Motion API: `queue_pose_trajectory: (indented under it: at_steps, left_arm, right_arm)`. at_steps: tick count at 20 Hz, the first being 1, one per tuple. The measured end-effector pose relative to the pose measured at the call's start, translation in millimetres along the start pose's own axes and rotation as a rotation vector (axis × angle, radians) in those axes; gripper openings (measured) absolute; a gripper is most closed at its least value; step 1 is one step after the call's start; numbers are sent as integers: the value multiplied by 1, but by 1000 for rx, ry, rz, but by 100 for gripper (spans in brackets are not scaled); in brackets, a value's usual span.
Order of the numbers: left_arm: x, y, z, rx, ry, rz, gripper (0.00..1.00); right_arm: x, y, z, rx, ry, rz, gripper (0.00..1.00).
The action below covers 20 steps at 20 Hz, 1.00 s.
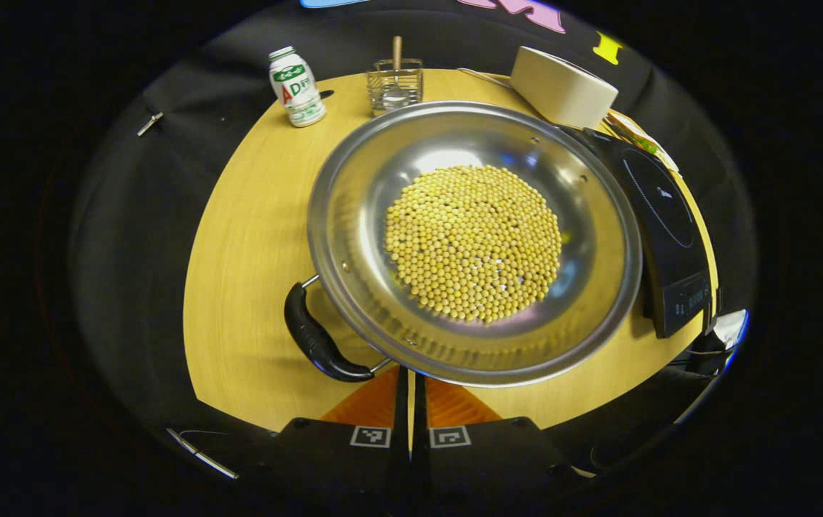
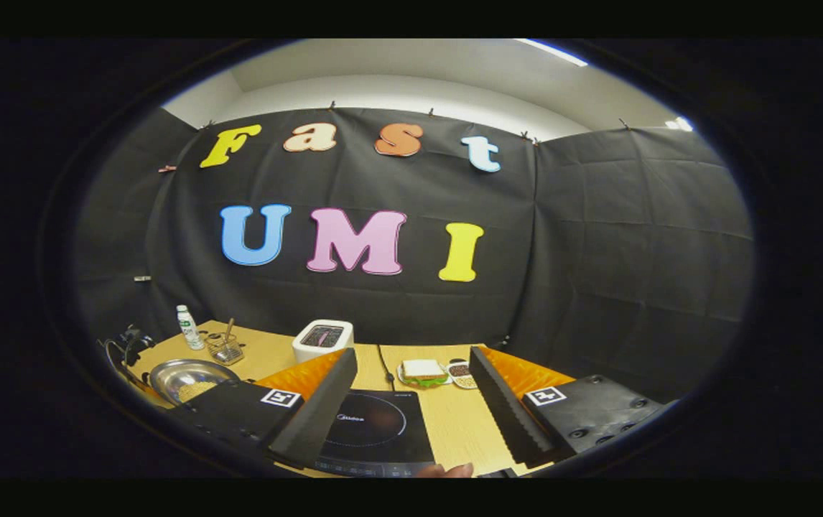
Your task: First push the handle of the pot to place it horizontally, then grasp the pot with both hands and set it on the induction cooktop.
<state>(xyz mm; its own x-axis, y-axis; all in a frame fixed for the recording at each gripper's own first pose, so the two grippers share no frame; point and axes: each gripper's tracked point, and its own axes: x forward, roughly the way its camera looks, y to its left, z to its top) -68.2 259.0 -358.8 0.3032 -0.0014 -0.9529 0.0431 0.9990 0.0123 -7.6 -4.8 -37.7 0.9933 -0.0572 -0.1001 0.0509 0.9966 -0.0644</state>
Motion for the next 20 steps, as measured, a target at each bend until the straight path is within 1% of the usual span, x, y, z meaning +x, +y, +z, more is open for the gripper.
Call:
queue_pose_trajectory:
  at_steps: [5,8,14,17,20]
  left_arm:
    - [9,38,14,-84,-13,50,5]
    - [11,57,23,-108,-28,81,5]
    - [20,83,48,-119,-54,129,5]
    - [24,94,59,-97,-64,160,5]
    - [29,100,67,-85,-86,175,5]
  right_arm:
    - [4,0,-2,-7,8,-15,98]
    - [6,3,-3,-18,16,-16,98]
    - [5,9,-9,-35,33,-15,97]
    - [5,11,-14,-44,53,-18,97]
    - [4,15,-17,-46,64,-16,98]
